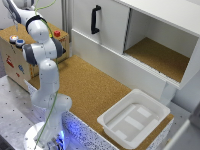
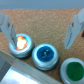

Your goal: Push the red button to turn off the red light

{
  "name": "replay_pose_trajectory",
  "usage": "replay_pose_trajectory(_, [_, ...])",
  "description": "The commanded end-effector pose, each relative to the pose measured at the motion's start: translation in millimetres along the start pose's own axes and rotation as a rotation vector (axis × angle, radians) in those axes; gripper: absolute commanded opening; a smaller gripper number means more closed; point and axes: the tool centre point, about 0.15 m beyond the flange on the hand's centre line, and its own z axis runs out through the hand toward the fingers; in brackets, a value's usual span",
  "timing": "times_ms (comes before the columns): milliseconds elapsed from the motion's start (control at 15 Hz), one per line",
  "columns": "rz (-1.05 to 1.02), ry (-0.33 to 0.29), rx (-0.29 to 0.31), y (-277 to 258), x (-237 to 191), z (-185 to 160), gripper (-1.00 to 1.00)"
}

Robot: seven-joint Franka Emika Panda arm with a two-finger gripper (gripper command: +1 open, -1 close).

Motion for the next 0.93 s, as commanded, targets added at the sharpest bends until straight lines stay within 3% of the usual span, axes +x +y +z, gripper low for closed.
replay_pose_trajectory(0, [-0.120, 0.030, -0.189, -68, 4, 1, 1.00])
replay_pose_trajectory(267, [-0.213, 0.051, -0.190, -106, 6, 11, 1.00])
replay_pose_trajectory(533, [-0.156, 0.027, -0.196, -106, 38, 12, 1.00])
replay_pose_trajectory(600, [-0.135, 0.026, -0.191, -102, 43, 11, -1.00])
replay_pose_trajectory(733, [-0.086, 0.020, -0.221, -92, 56, 9, -1.00])
replay_pose_trajectory(867, [-0.056, 0.024, -0.211, -86, 63, 9, -1.00])
